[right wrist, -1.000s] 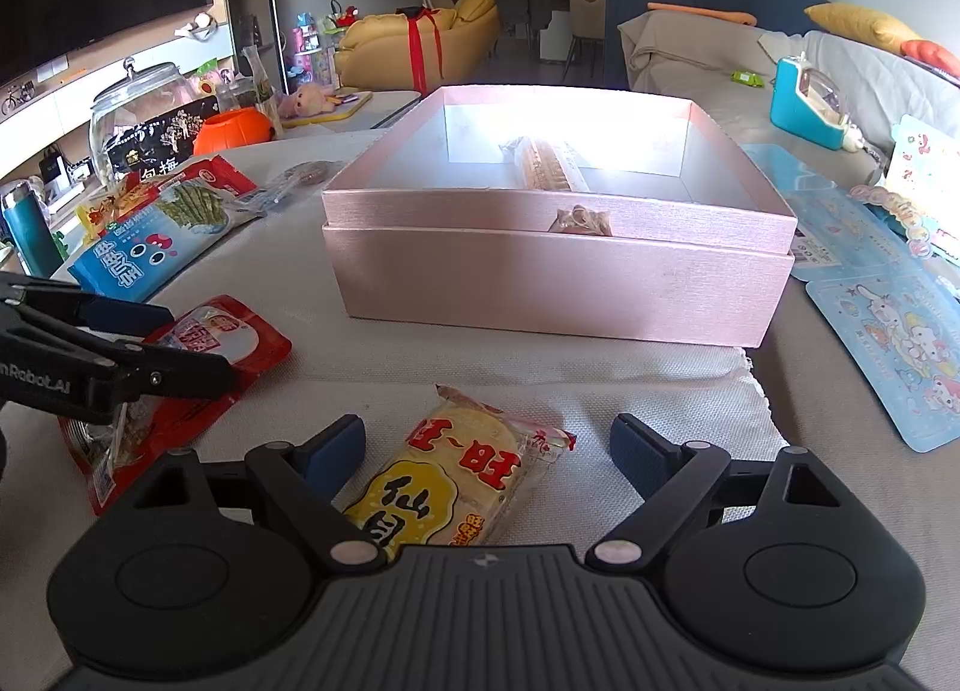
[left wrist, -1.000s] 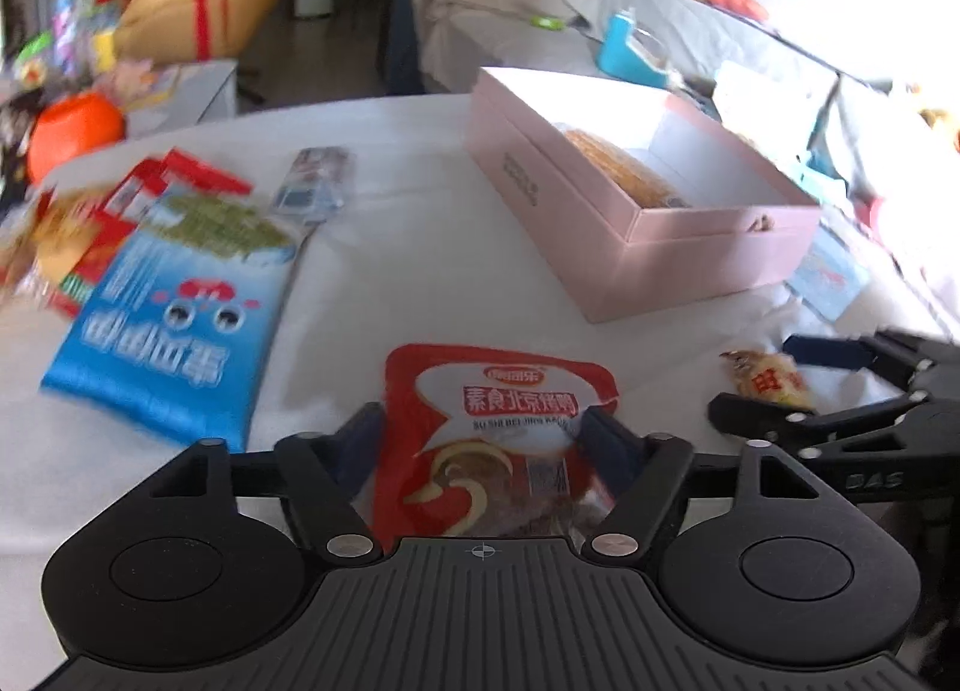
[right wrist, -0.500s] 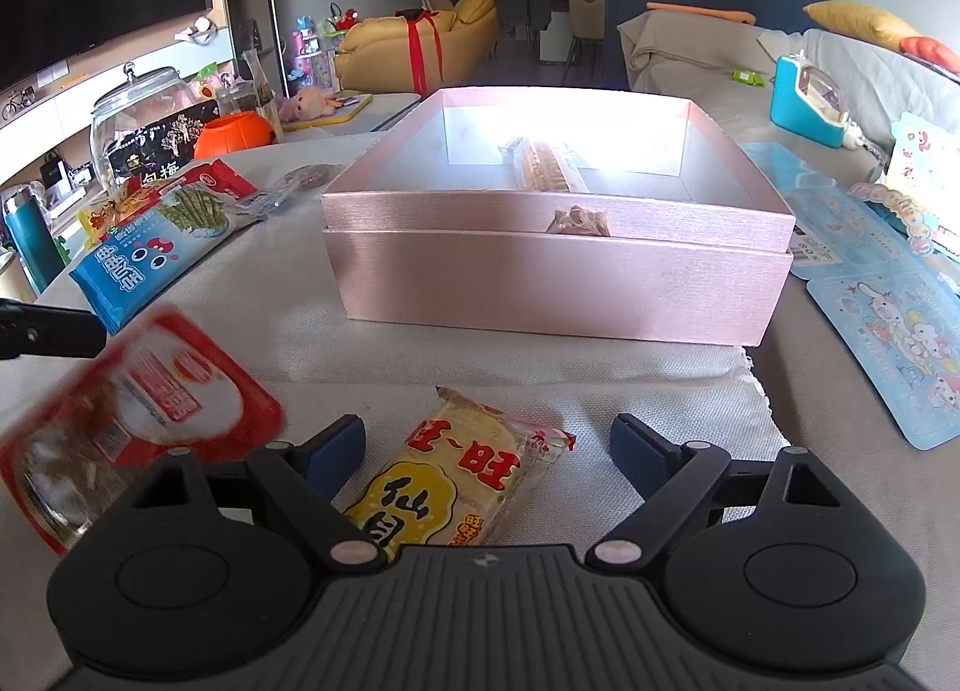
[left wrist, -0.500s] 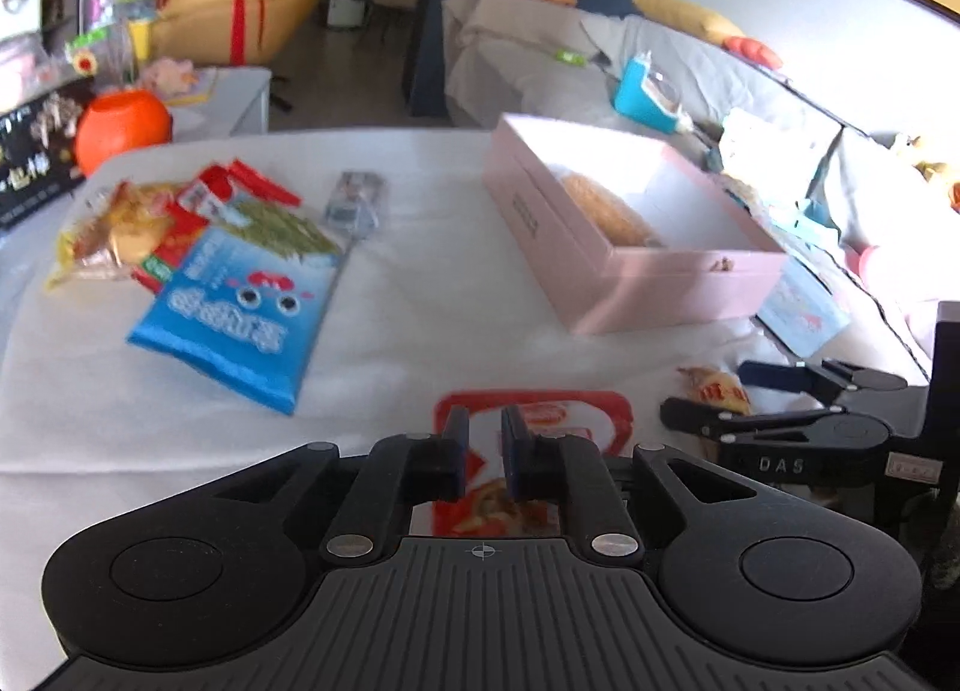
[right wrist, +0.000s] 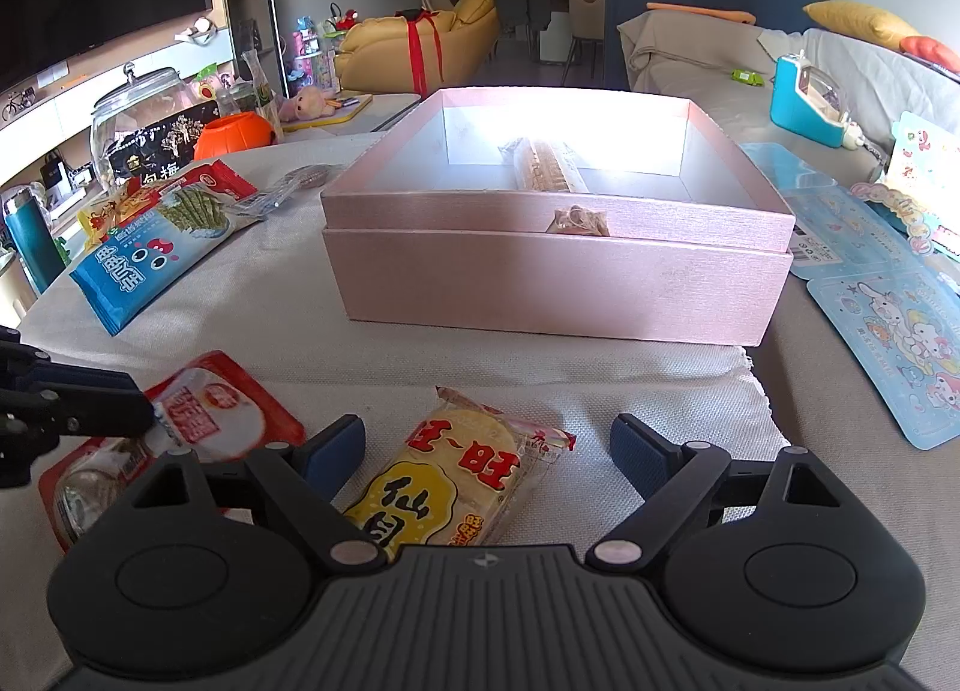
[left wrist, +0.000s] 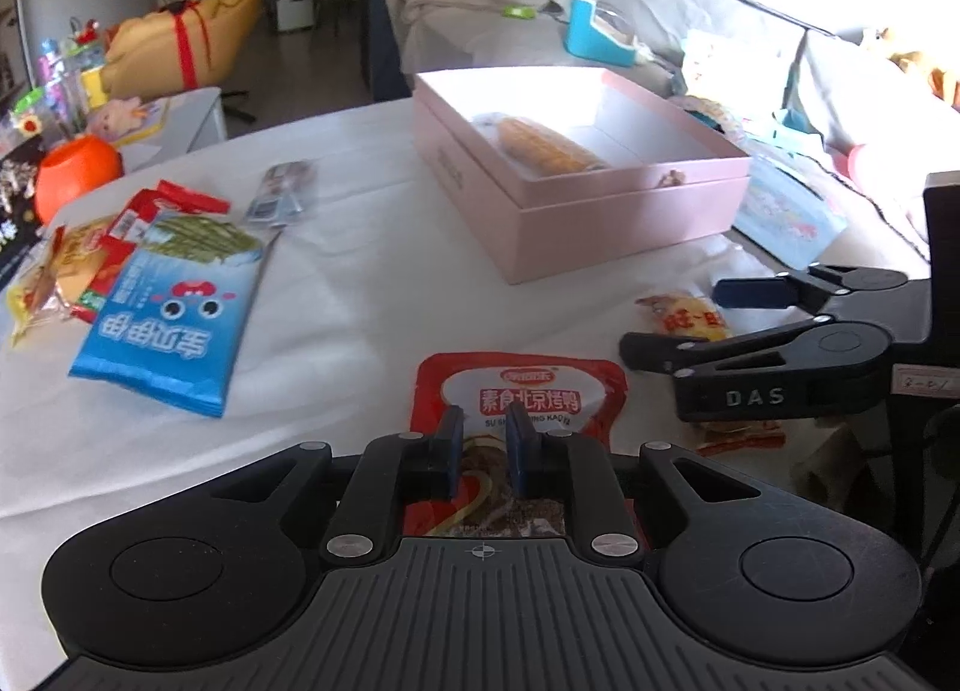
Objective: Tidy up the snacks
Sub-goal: 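Lift the red pouch off the table with the left tool, then carry the red pouch with the left tool while right tool closes on the yellow rice cracker pack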
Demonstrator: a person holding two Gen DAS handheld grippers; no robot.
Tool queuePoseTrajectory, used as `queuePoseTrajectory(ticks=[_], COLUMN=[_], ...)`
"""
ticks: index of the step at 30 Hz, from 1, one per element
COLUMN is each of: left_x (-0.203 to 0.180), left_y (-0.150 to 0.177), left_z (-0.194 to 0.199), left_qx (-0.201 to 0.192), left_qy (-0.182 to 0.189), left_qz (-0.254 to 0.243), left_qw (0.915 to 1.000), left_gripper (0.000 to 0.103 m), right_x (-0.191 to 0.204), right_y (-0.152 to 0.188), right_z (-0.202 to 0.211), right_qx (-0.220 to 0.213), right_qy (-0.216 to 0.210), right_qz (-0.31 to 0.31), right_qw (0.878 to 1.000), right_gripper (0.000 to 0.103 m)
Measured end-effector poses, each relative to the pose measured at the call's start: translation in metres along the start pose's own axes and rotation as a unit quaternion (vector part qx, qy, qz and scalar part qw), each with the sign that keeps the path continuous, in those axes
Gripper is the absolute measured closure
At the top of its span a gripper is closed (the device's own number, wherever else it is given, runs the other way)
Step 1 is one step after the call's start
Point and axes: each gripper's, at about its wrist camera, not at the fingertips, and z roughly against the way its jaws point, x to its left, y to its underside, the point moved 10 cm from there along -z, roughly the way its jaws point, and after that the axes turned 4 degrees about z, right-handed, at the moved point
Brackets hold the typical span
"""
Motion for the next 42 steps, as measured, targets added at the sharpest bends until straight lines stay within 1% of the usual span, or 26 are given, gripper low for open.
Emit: queuePoseTrajectory(ticks=[1,3,7,10,13,14,15,20,22,26,28,30,32,33,34,35,37,40,42], left_x=[-0.001,-0.003,-0.012,-0.019,-0.021,-0.022,-0.024,-0.031,-0.029,-0.021,-0.009,0.002,0.007,0.008,0.007,0.007,0.003,0.005,0.017], left_y=[-0.001,-0.003,0.0,0.0,-0.001,0.0,0.001,0.004,0.004,0.003,0.001,0.0,0.0,0.001,0.003,0.005,0.007,0.004,0.001], left_z=[0.001,0.004,0.0,-0.002,-0.004,-0.004,-0.005,-0.007,-0.009,-0.012,-0.013,-0.013,-0.015,-0.018,-0.021,-0.025,-0.031,-0.036,-0.038], left_qx=[0.0,-0.006,0.004,-0.002,0.002,0.005,0.007,0.003,0.004,0.004,0.006,0.004,0.008,0.013,0.019,0.024,0.029,0.026,0.022], left_qy=[0.005,0.009,0.004,0.002,0.003,0.008,0.009,-0.004,-0.01,-0.014,-0.028,-0.039,-0.033,-0.026,-0.022,-0.018,-0.008,0.001,-0.004], left_qz=[0.003,0.004,-0.018,-0.033,-0.037,-0.037,-0.041,-0.072,-0.075,-0.072,-0.059,-0.045,-0.034,-0.031,-0.032,-0.034,-0.039,-0.026,-0.002], left_qw=[1.0,0.9999,0.9998,0.9994,0.9993,0.9993,0.9991,0.9974,0.9971,0.9973,0.9978,0.9982,0.9989,0.9991,0.9991,0.999,0.9988,0.9993,0.9998], left_gripper=[0.082,0.081,0.081,0.081,0.08,0.077,0.07,0.067,0.06,0.053,0.047,0.045,0.042,0.036,0.027,0.023,0.008,0.006,0.006], right_x=[0.0,0.0,0.0,0.0,0.0,0.0,0.0,0.0,0.0,0.0,0.0,0.0,0.0,0.0,0.0,0.0,-0.001,-0.001,-0.001], right_y=[0.0,0.0,0.0,0.0,0.0,0.0,0.0,0.0,0.0,0.0,0.0,0.001,0.001,0.001,0.001,0.001,0.0,0.001,0.001], right_z=[0.0,0.0,0.0,0.0,0.0,0.0,0.0,0.0,0.0,0.0,0.0,0.0,0.0,0.0,0.0,-0.001,0.0,0.0,0.0], right_qx=[0.0,0.0,0.0,0.0,0.0,0.0,0.0,0.0,0.0,0.0,0.0,0.0,0.0,0.0,0.0,0.0,0.0,0.0,0.0], right_qy=[0.0,0.0,0.0,0.0,0.0,0.0,0.0,0.0,0.0,0.0,0.0,0.0,0.0,0.001,0.0,0.0,0.0,0.0,0.0], right_qz=[0.0,0.0,0.0,0.0,0.0,0.0,0.0,0.0,-0.001,-0.001,-0.001,-0.001,-0.001,-0.001,0.0,0.0,0.0,0.0,0.0], right_qw=[1.0,1.0,1.0,1.0,1.0,1.0,1.0,1.0,1.0,1.0,1.0,1.0,1.0,1.0,1.0,1.0,1.0,1.0,1.0], right_gripper=[0.014,0.014,0.014,0.014,0.014,0.014,0.014,0.014,0.014,0.014,0.014,0.014,0.014,0.014,0.013,0.013,0.013,0.013,0.013])
